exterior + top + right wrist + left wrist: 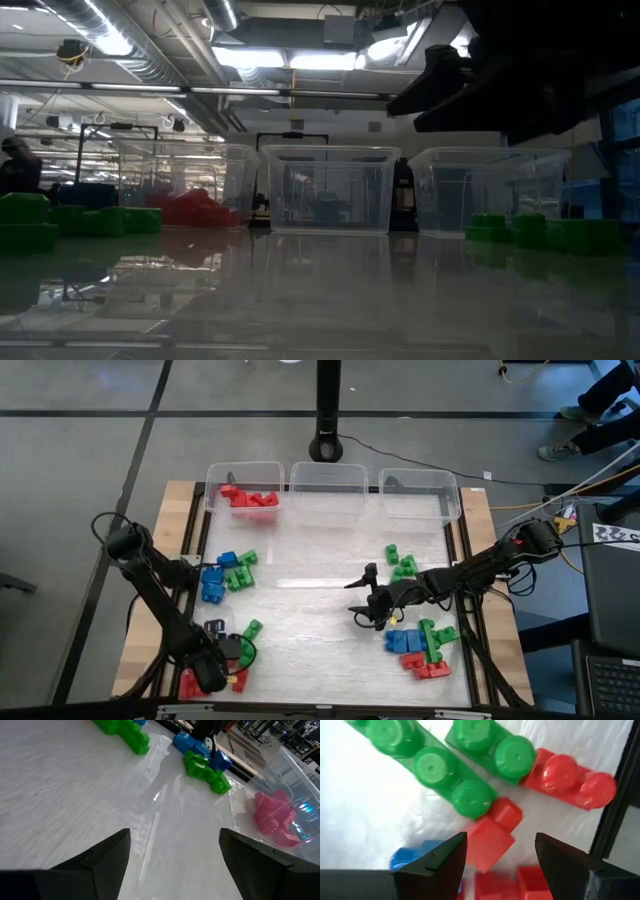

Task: Sort blocks
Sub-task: Put the red game piece into the left transparent bin

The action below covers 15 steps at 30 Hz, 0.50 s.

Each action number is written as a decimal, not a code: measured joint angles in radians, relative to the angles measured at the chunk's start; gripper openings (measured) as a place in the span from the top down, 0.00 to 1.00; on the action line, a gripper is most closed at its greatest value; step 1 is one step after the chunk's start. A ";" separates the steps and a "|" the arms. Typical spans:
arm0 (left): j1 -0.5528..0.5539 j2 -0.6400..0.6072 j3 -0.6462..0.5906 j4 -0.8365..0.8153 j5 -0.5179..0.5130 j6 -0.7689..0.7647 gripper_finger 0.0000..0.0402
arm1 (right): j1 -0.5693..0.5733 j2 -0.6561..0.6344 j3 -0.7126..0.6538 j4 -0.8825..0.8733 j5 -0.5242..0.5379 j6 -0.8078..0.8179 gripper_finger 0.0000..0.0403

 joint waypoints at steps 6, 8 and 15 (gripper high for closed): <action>-0.006 -0.001 0.000 -0.017 -0.013 0.067 0.44 | 0.000 0.000 0.000 0.000 0.000 0.000 0.24; -0.007 -0.001 0.000 -0.012 -0.013 0.104 0.44 | 0.000 0.000 0.000 -0.001 0.001 -0.001 0.24; -0.016 0.008 -0.003 -0.006 -0.031 0.211 0.44 | 0.000 0.000 0.000 -0.009 0.001 -0.001 0.24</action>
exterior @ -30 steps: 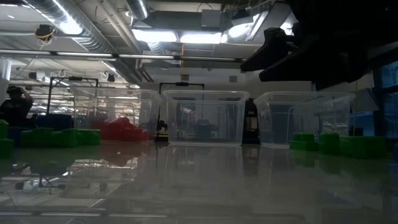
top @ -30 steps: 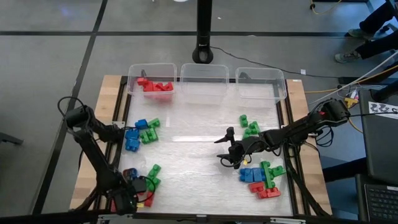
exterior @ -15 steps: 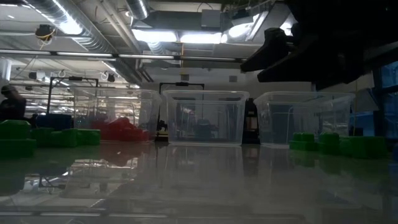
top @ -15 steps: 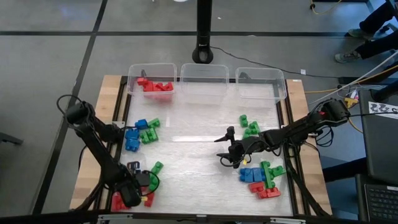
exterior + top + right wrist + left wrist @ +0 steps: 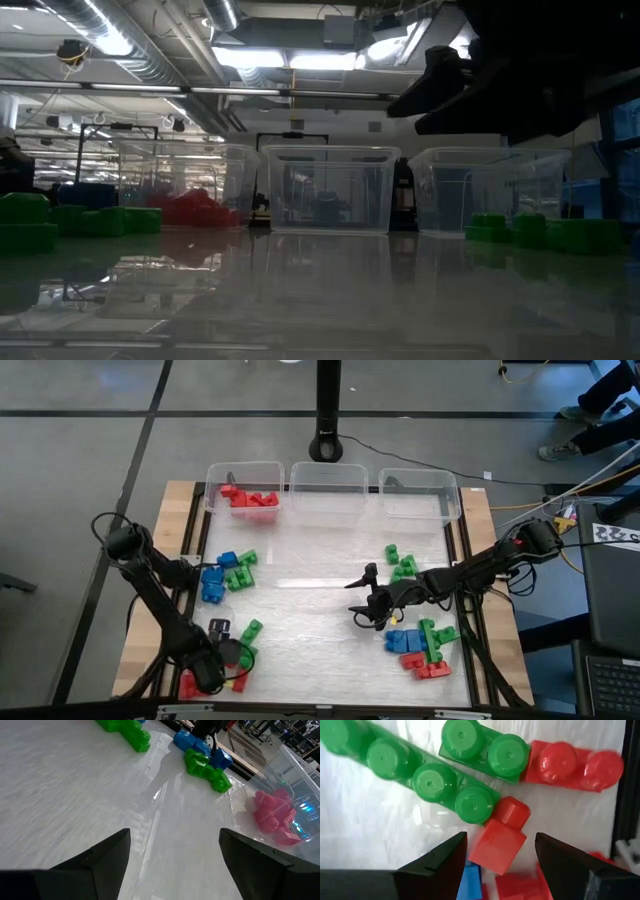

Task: Sort blocks
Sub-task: Put the red game piece into the left transparent bin

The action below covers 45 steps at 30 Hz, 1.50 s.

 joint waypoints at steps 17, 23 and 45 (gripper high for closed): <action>-0.016 0.004 -0.149 0.164 -0.001 -0.016 0.45 | 0.000 0.000 0.000 -0.015 0.001 0.000 0.24; 0.007 0.003 -0.180 0.205 -0.007 -0.067 0.55 | 0.000 0.000 0.000 -0.015 0.001 0.000 0.24; 0.122 -0.127 -0.111 0.232 -0.036 -0.100 0.70 | 0.000 0.000 0.000 -0.014 0.001 -0.003 0.24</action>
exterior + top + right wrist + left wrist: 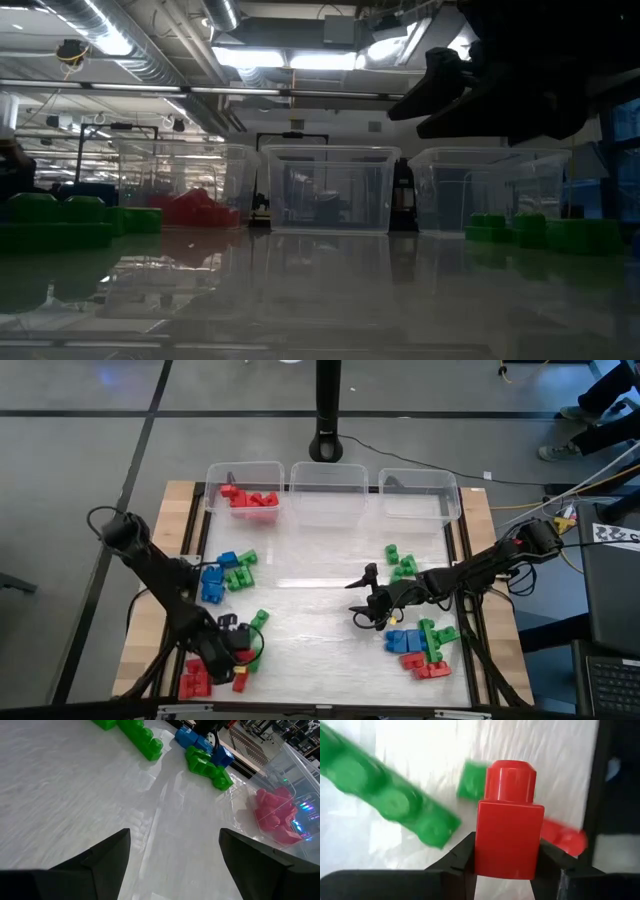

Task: Sort blocks
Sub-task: Put the red game piece into the left transparent bin

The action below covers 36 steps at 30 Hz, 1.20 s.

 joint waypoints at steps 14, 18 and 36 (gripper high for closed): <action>0.238 -0.280 0.001 0.003 -0.368 0.204 0.69 | 0.000 0.000 0.000 0.001 0.000 -0.001 0.24; 0.371 -0.322 0.001 0.003 -0.527 0.334 0.69 | 0.000 0.000 0.000 0.001 0.028 -0.003 0.24; 1.289 -0.340 0.001 0.159 -0.507 0.922 0.69 | -0.032 0.000 0.000 0.023 0.379 -0.320 0.24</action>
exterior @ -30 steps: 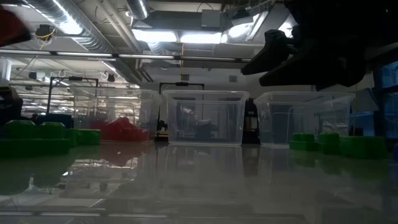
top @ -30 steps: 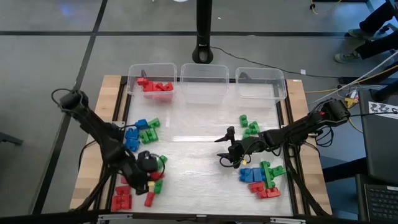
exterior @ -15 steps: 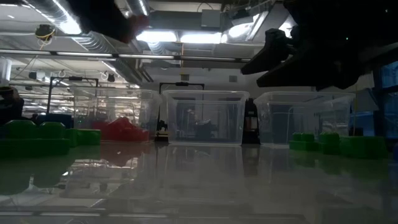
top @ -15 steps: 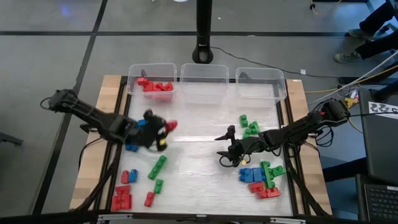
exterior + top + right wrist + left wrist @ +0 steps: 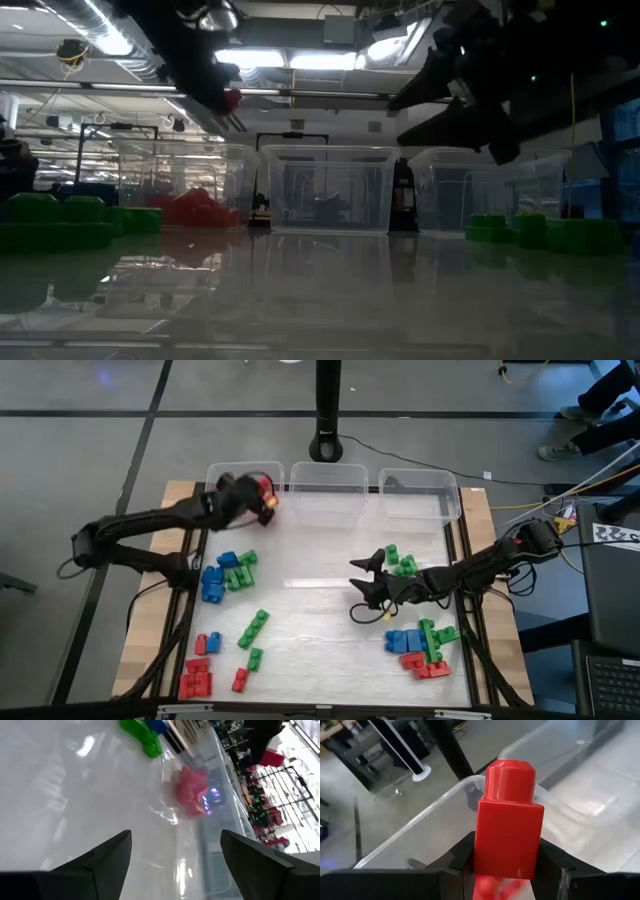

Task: Sort blocks
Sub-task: Put the red game piece into the left transparent bin

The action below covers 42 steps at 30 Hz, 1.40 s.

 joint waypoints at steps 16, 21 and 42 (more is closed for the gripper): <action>0.368 0.109 0.000 0.088 0.217 0.093 0.63 | -0.158 0.000 0.000 0.001 -0.023 -0.024 0.24; 0.397 0.108 0.003 0.069 0.223 0.105 0.47 | -0.159 0.000 0.000 0.001 -0.023 -0.025 0.24; -0.173 -0.022 0.066 -0.143 0.358 -0.100 0.40 | -0.158 0.000 0.000 0.000 -0.024 -0.025 0.24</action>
